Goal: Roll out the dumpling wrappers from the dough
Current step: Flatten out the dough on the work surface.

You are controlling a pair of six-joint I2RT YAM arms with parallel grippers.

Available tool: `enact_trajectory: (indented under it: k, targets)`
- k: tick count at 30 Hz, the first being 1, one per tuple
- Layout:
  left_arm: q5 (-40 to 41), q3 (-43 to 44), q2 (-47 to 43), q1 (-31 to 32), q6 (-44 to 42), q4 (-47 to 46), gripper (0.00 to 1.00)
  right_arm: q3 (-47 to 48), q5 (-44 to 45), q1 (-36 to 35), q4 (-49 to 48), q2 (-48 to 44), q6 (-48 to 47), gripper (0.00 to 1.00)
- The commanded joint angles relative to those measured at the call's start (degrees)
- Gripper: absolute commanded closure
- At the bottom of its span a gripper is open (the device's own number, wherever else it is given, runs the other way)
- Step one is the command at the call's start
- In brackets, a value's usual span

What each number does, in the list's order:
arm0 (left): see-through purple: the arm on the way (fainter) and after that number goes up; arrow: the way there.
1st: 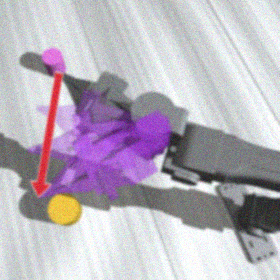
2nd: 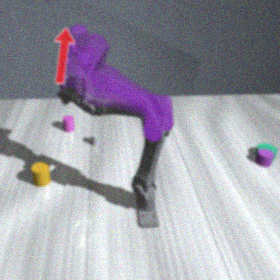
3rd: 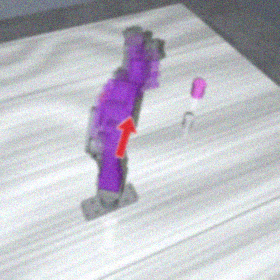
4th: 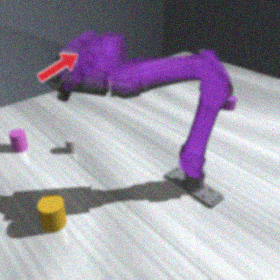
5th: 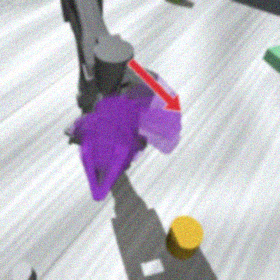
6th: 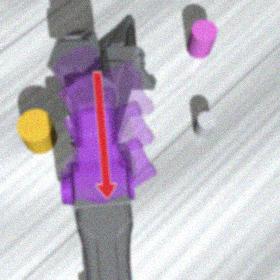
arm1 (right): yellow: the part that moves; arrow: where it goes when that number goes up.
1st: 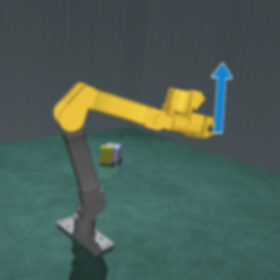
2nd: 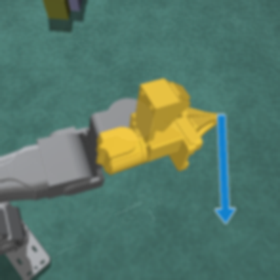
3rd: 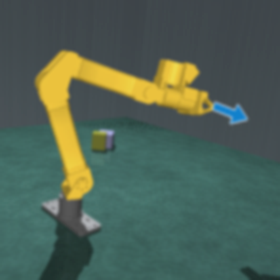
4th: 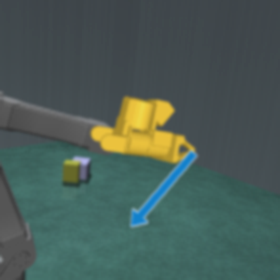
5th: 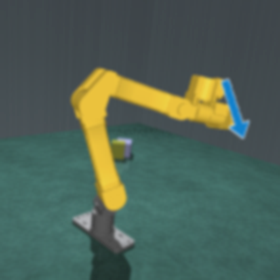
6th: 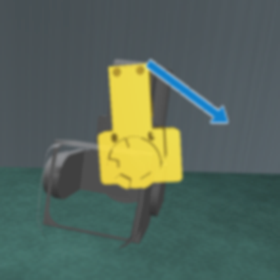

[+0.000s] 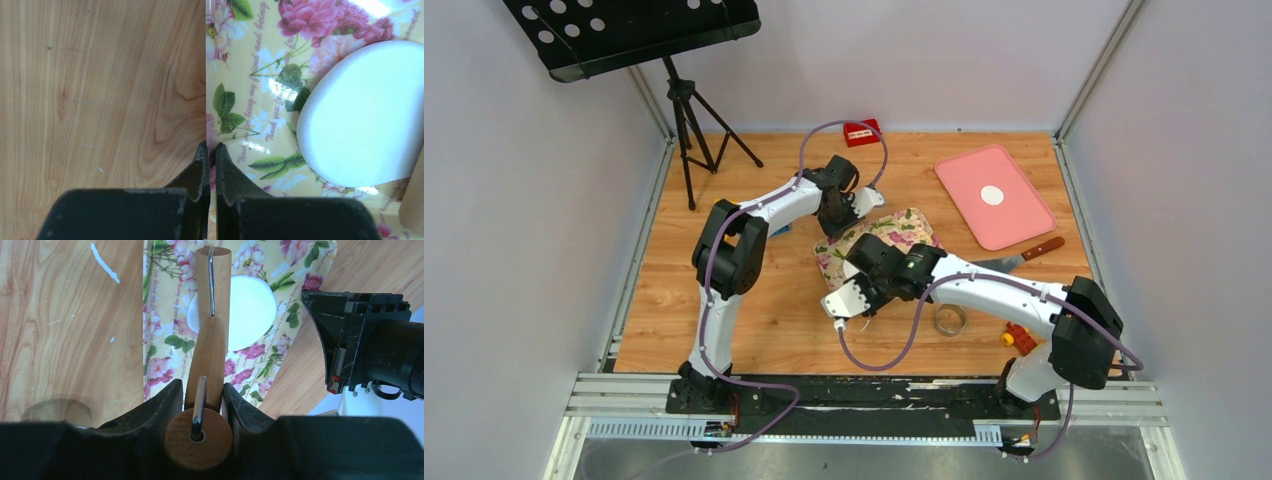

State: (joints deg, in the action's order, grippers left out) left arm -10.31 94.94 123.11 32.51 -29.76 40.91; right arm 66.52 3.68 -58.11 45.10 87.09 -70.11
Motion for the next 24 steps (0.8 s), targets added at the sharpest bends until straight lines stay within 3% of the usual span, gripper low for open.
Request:
enact_trajectory:
  k: [1,15,24]
  targets:
    - [0.11,-0.65,-1.01,1.04,-1.36,1.46,1.0,-3.08,0.18,-1.24,5.6,-2.26,-0.93,1.0]
    - [0.4,-0.45,-1.01,1.23,-1.35,1.8,1.0,-4.82,0.73,-2.45,12.91,-3.19,2.42,1.0]
    - [0.14,-0.54,-0.89,1.33,-1.44,1.81,1.0,12.31,3.02,1.14,5.91,-3.69,6.07,1.0]
